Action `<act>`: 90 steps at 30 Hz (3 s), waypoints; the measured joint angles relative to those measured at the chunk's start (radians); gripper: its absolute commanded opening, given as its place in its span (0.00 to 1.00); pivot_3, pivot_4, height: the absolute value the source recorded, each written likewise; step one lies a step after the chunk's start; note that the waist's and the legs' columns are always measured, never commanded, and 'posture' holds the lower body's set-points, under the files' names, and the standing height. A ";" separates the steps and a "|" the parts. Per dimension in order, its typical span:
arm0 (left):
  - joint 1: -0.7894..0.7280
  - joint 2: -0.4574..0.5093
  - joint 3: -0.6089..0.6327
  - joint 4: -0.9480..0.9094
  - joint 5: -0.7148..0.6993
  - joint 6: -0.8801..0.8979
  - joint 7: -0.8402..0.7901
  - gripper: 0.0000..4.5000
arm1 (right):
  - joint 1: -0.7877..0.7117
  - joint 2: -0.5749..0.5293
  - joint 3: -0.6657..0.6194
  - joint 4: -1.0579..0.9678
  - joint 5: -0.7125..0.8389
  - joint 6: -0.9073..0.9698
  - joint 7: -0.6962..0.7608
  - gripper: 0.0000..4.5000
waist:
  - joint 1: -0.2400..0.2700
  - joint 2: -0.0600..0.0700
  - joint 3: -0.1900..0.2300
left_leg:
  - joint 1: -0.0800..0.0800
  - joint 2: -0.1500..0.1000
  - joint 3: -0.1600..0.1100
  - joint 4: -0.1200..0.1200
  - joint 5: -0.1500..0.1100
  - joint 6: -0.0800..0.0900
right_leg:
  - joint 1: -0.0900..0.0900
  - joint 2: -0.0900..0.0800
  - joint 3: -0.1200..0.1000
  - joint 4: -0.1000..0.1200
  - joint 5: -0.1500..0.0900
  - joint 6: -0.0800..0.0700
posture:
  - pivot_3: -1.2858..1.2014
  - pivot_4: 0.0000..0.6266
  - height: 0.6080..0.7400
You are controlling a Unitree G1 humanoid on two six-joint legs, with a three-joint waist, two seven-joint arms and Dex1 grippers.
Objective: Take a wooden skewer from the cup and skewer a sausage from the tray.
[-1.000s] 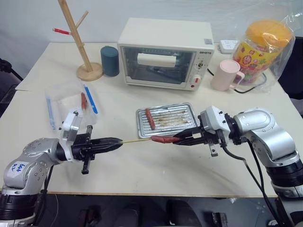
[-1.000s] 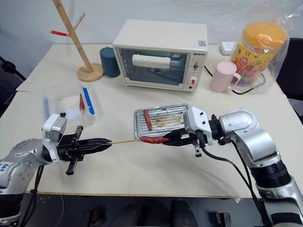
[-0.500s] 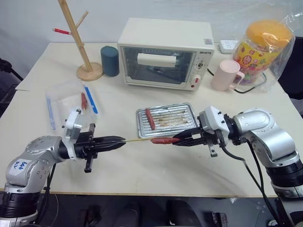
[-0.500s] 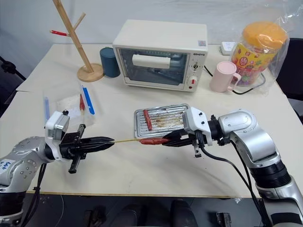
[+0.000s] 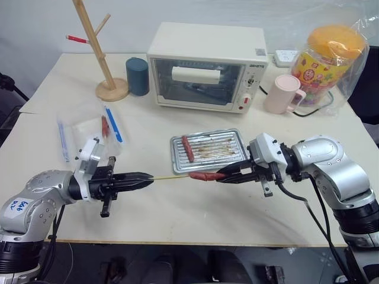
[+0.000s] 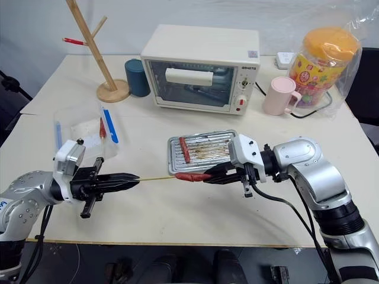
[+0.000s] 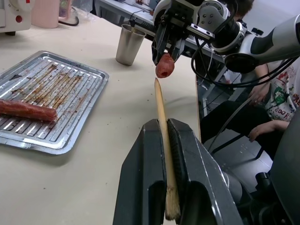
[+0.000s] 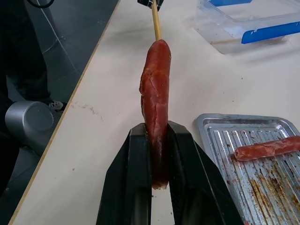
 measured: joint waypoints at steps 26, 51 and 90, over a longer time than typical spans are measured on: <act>0.000 0.028 0.017 -0.010 -0.023 0.043 -0.001 0.00 | 0.001 -0.012 0.000 0.023 0.000 0.002 0.000 0.07 | 0.000 0.000 0.000 | 0.000 0.000 0.000 0.000 0.000 0.000 | 0.000 0.000 0.000 0.000 0.000 0.000 | 0.52 0.24 1.00; -0.038 -0.009 -0.006 -0.004 -0.022 0.040 0.005 0.00 | 0.000 -0.006 0.002 0.023 -0.001 0.002 -0.002 0.07 | 0.000 0.000 0.000 | 0.000 0.000 0.000 0.001 0.000 0.000 | 0.000 0.000 0.000 0.001 0.000 0.000 | 0.52 0.24 1.00; -0.063 -0.102 -0.068 0.040 0.020 -0.001 0.014 0.00 | -0.067 0.055 0.072 -0.019 -0.032 0.056 -0.044 0.51 | 0.000 0.000 0.000 | 0.000 0.000 0.000 0.002 0.000 0.000 | 0.000 0.000 0.000 0.002 0.000 0.000 | 0.52 0.24 1.00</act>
